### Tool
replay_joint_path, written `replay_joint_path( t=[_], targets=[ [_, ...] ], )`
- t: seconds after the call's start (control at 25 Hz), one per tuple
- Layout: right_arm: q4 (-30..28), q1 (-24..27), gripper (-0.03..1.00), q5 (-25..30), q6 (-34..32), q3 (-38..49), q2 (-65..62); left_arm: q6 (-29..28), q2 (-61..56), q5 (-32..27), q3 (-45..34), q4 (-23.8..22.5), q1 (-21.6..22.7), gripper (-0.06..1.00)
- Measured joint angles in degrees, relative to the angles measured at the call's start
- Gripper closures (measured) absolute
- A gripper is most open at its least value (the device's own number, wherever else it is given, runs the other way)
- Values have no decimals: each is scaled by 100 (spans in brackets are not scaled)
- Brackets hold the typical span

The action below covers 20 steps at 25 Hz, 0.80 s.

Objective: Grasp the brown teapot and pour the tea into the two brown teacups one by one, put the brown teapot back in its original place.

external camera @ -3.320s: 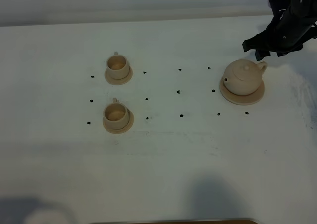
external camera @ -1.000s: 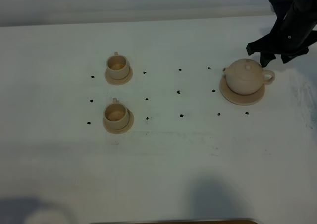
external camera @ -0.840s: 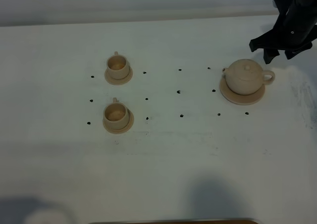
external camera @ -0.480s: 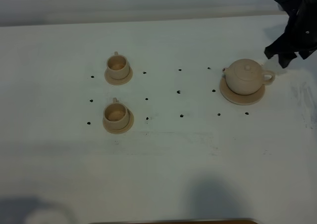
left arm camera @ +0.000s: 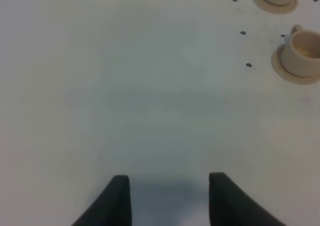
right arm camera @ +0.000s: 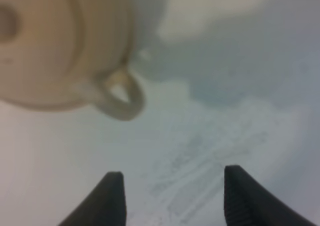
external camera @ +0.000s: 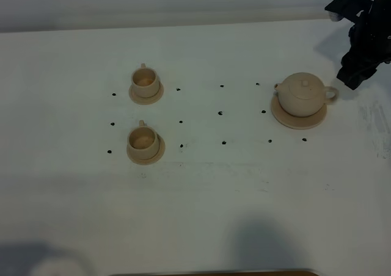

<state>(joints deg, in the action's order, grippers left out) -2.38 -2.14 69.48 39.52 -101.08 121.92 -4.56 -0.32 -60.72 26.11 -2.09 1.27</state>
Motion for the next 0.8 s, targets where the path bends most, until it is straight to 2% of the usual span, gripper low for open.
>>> replay_joint_path(
  t=[0.36,0.8],
  targets=[
    [238,15,54,17,1121,0,0,0,0,0,0,0,0,51],
    [871,86,55,-163,2427,0,0,0,0,0,0,0,0,51]
  ],
)
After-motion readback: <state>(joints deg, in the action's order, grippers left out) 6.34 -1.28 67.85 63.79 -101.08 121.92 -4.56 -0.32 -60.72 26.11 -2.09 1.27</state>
